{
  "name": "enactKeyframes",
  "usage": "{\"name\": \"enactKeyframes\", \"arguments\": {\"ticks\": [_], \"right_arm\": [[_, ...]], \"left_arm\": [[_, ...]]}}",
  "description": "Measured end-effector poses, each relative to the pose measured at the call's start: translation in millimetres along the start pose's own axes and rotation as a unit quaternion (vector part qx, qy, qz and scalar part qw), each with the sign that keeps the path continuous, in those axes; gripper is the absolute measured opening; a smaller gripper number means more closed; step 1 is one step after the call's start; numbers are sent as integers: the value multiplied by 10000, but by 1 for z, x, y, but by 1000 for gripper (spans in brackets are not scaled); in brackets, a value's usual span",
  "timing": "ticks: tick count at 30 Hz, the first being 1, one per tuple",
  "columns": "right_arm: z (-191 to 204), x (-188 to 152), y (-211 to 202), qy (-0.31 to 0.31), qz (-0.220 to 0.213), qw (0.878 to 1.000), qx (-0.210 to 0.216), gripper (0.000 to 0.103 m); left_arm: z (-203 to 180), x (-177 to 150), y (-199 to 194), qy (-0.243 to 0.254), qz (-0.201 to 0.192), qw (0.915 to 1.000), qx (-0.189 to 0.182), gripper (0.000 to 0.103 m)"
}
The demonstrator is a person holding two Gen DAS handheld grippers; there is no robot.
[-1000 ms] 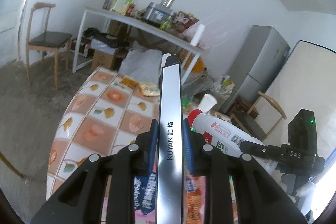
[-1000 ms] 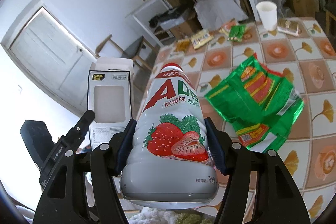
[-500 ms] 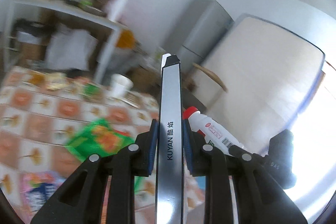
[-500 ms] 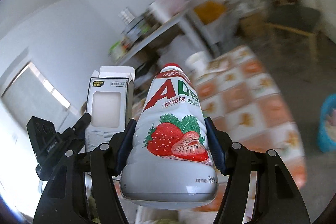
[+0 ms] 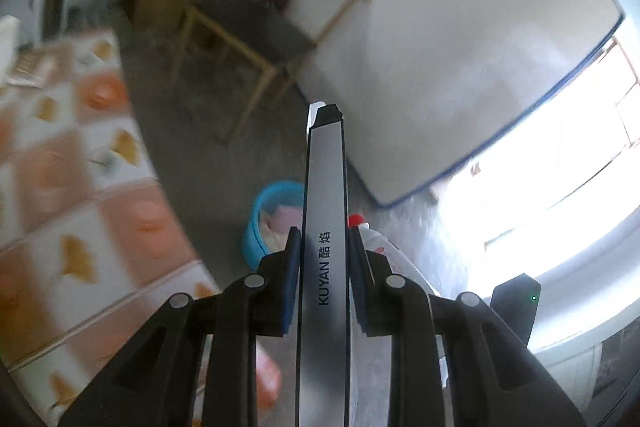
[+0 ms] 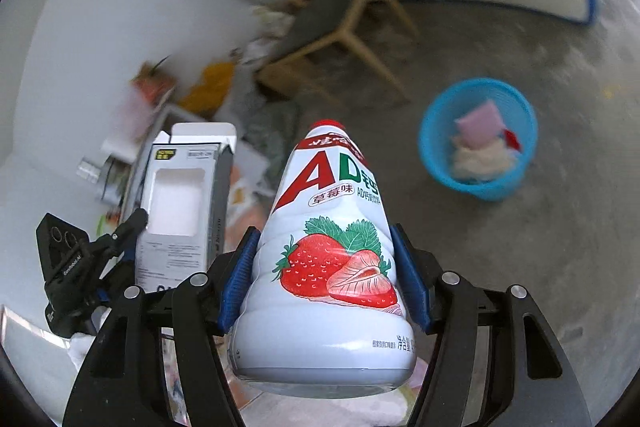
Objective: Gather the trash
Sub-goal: 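Carry box and bottle to the wastebasket and open both tools over it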
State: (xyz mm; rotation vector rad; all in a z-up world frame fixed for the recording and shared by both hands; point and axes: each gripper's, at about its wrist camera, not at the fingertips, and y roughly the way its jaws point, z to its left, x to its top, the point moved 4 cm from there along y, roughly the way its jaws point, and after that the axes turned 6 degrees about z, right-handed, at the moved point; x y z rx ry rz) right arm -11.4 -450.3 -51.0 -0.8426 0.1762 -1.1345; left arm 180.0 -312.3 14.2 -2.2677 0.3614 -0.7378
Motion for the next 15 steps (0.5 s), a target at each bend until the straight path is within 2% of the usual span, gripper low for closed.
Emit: {"name": "enactKeyframes", "arguments": {"ticks": [3,8,9,10,11,13,15], "right_arm": [[-35,20,15,439,16,9990,-68,61],[-73,63,37,1041,-86,9945,-35,61],[-83,70,37,1107,-130,9938,-61,62],[-95,86,47,1179,-229,9926,-176,64],[-107,94,54,1284,-298,9910,-244,70],[-133,108,69,1411,-305,9888,-383,70],[-157,108,80,1600,-303,9837,-760,70]], "left_arm": [[-10,14,57,-90,433,9990,-95,22],[-32,49,134,-113,722,9973,-114,23],[-35,56,148,-148,742,9971,-119,27],[-36,64,165,-196,736,9971,-92,45],[-30,70,171,-233,669,9975,15,52],[-21,74,178,-296,430,9982,301,56],[-14,65,178,-308,430,9981,323,56]]}}
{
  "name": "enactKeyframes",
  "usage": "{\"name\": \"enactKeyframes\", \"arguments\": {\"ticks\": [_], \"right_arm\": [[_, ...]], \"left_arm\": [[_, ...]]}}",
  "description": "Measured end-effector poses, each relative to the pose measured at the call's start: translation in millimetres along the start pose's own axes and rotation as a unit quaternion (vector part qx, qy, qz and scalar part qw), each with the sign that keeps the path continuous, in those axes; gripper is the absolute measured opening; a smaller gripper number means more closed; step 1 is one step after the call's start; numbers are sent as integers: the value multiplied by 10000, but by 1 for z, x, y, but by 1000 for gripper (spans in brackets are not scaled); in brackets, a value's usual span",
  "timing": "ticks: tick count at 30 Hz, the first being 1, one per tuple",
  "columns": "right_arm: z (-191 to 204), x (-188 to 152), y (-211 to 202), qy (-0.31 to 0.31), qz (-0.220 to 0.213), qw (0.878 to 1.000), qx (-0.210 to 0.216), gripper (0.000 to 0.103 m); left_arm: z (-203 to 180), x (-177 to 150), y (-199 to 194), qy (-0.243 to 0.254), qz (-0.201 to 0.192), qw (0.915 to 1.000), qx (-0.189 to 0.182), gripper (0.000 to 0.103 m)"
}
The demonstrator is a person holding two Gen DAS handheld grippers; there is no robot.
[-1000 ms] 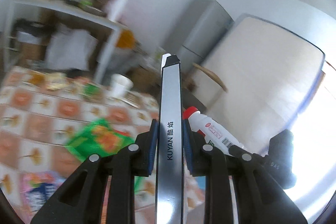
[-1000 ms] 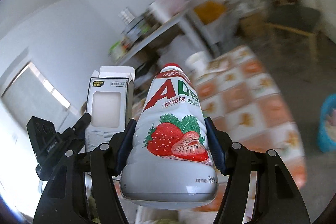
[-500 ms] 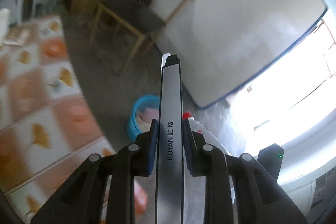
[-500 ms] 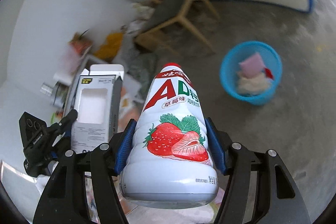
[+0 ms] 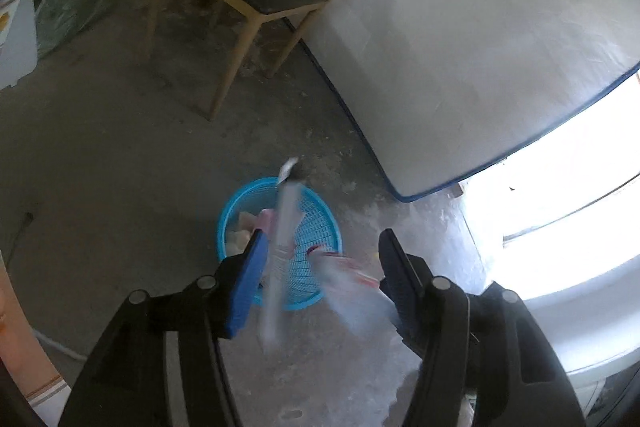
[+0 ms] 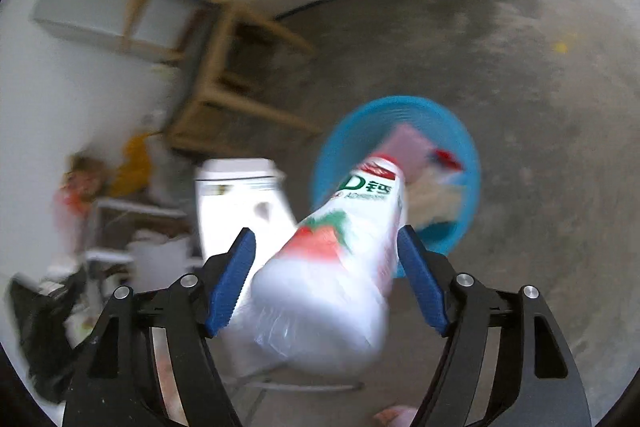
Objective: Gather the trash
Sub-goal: 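Carry box and bottle to the wastebasket and open both tools over it, then swing both tools back toward the table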
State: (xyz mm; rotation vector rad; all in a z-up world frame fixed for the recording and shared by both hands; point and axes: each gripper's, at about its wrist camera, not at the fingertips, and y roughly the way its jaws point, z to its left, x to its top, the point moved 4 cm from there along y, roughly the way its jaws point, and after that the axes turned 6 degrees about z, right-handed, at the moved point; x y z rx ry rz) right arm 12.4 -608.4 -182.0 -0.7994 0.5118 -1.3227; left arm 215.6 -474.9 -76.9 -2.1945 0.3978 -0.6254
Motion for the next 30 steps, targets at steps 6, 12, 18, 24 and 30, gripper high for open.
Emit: {"name": "enactKeyframes", "arguments": {"ticks": [6,12,18,24,30], "right_arm": [[-11,-22,-19,-326,-121,9994,89,70],[1,-50,-63,-1230,-675,9898,-254,70],[43,-89,-126,-2411,-1786,9502,-839,96],[86,-135,-162,-3233,-2675,8980,-1324,96],[116,-181,-172,-3985,-3072,8588,-959,96]], "left_arm": [[6,-16,-34,389,-109,9992,-20,57],[-13,-46,-86,962,-510,9940,-15,62],[-21,-92,-149,1417,-1115,9836,97,75],[-5,-142,-225,1454,-1979,9681,501,94],[43,-199,-297,1168,-2684,9500,1089,97]]}}
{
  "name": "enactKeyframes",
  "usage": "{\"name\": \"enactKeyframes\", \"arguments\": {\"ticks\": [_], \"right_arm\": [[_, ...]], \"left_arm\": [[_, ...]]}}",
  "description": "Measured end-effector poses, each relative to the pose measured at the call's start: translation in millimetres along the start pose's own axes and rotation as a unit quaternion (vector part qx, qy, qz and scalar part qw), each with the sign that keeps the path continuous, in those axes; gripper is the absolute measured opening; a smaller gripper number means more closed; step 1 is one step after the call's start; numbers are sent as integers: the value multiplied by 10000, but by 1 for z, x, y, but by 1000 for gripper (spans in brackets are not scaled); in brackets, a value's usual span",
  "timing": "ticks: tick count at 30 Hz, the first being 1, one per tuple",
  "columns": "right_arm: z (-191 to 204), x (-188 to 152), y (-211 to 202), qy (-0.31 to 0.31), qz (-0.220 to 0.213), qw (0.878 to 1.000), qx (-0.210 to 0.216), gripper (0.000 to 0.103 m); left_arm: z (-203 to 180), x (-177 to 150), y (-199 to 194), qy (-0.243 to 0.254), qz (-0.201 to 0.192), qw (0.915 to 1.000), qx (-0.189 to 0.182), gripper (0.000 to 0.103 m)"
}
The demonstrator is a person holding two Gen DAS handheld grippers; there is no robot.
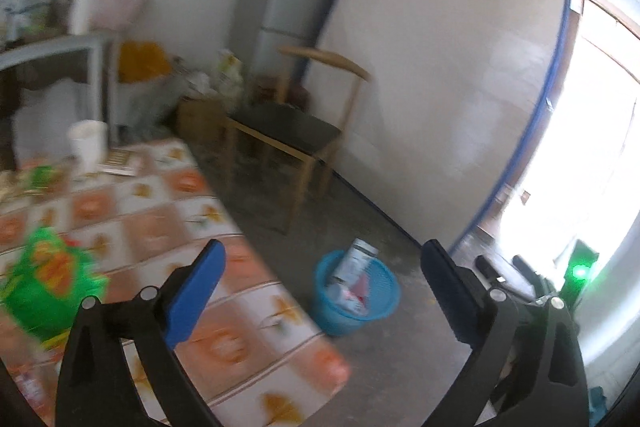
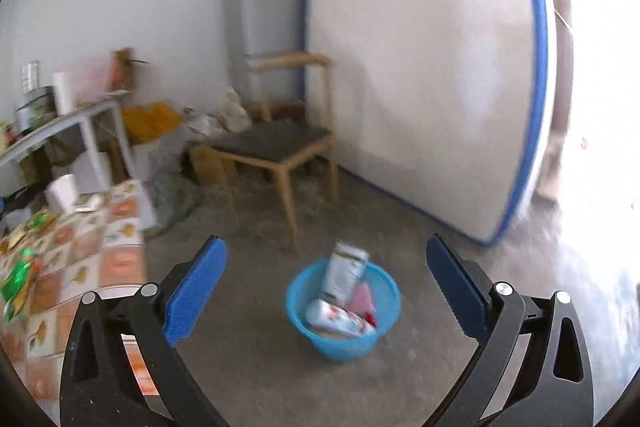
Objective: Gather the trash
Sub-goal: 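Swing both tools back toward the table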
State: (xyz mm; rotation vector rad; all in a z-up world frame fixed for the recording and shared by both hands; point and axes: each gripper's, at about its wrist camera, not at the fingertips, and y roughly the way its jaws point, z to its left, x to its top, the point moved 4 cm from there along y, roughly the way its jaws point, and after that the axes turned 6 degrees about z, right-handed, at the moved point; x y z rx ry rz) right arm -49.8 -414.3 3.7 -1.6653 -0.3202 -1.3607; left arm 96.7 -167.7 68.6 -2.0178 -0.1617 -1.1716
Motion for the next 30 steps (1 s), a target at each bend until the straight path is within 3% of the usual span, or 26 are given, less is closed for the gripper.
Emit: {"name": "enactKeyframes", "arguments": {"ticks": [5,9,17,20,25,30], "right_arm": [[56,-5,-24,-422,-247,9941,964,96],[99,-3,-46,-629,-450,9847,1564,96],[174,10,-61,-600,197,9518,3000,94],[208,2,-62,-737,519,9360,3401,90],[255,-20,-68,-1009,1056,9147,3768,83],[276,-30,-72,-1132,1367,9066,3829,79]], "left_arm": [[49,-38,-66,20,-218,9971,723,97],[90,-84,-113,-383,-140,9910,1276,97],[157,-168,-186,-1644,-247,9662,1972,97],[185,-197,-198,-2344,-155,9510,2011,97],[222,-236,-205,-3492,-127,9217,1681,93],[242,-248,-195,-3983,-143,9075,1329,81]]}}
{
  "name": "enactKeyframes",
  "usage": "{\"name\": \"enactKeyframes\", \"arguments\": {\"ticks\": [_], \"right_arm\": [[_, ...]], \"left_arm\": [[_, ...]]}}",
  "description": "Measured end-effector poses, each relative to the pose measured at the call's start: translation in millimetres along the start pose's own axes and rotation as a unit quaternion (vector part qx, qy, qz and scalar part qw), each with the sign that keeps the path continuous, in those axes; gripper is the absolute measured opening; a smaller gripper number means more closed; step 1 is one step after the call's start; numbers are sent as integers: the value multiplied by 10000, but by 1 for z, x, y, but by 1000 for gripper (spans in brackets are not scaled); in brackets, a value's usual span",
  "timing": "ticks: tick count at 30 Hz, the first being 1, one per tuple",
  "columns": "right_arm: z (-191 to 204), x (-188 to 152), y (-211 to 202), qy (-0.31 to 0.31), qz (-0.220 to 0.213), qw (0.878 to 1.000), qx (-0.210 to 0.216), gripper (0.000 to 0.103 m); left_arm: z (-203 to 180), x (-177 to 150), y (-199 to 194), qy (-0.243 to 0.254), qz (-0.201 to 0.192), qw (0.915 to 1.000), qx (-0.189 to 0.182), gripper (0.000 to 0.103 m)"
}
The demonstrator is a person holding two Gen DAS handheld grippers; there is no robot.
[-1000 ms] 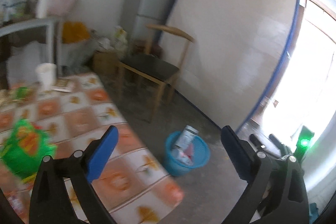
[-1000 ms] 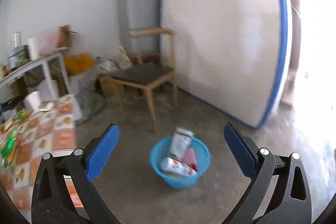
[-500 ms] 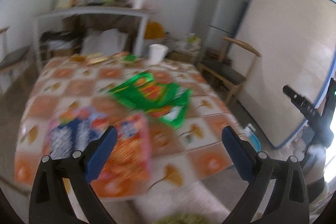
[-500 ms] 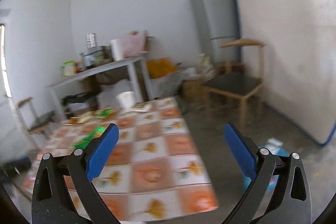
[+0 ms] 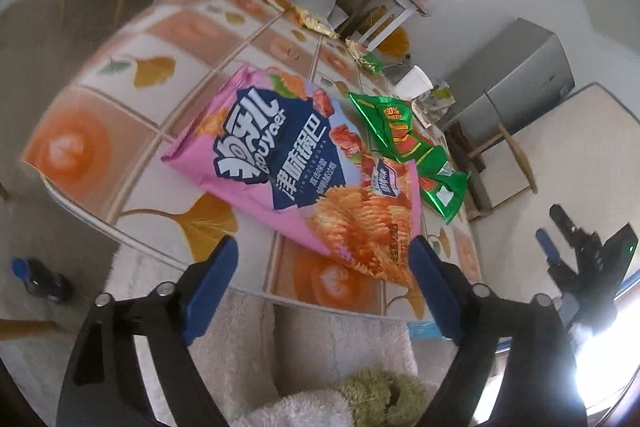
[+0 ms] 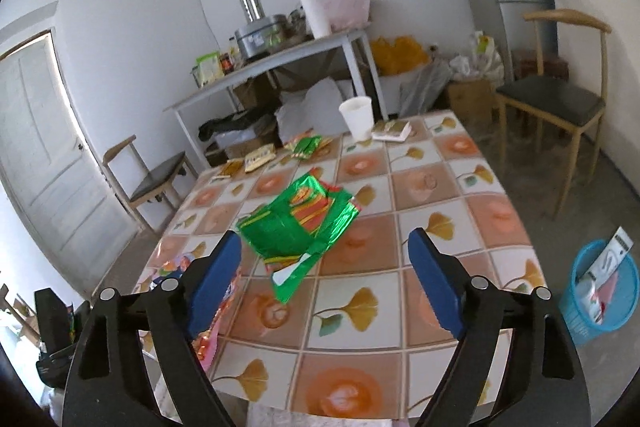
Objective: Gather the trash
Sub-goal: 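Swing both tools back toward the table, then grasp the pink snack bag with the left tool while the right tool grasps the green bag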
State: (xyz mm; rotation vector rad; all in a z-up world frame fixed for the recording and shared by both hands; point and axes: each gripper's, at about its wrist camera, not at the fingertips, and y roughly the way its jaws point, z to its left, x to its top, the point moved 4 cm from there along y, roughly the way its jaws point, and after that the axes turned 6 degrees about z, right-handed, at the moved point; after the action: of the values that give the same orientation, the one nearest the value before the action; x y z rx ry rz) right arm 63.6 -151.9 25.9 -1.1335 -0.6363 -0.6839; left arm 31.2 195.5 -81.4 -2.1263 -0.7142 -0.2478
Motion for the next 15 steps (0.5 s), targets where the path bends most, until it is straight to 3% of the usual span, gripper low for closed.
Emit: {"name": "enactKeyframes", "arguments": {"ticks": [3,10,15], "right_arm": [[0,-1,7,114,146,9998,-30,74],[-13,-6,26,639,556,9964,69,66],[-30,-15,59,1554,1281,9773,656,62]], "left_arm": [[7,3,10,-169,62,9998,-114,74],[8,22,21,-330,-29,9994,-76,69],[7,35,28,-384,-8,9991,169,64]]}}
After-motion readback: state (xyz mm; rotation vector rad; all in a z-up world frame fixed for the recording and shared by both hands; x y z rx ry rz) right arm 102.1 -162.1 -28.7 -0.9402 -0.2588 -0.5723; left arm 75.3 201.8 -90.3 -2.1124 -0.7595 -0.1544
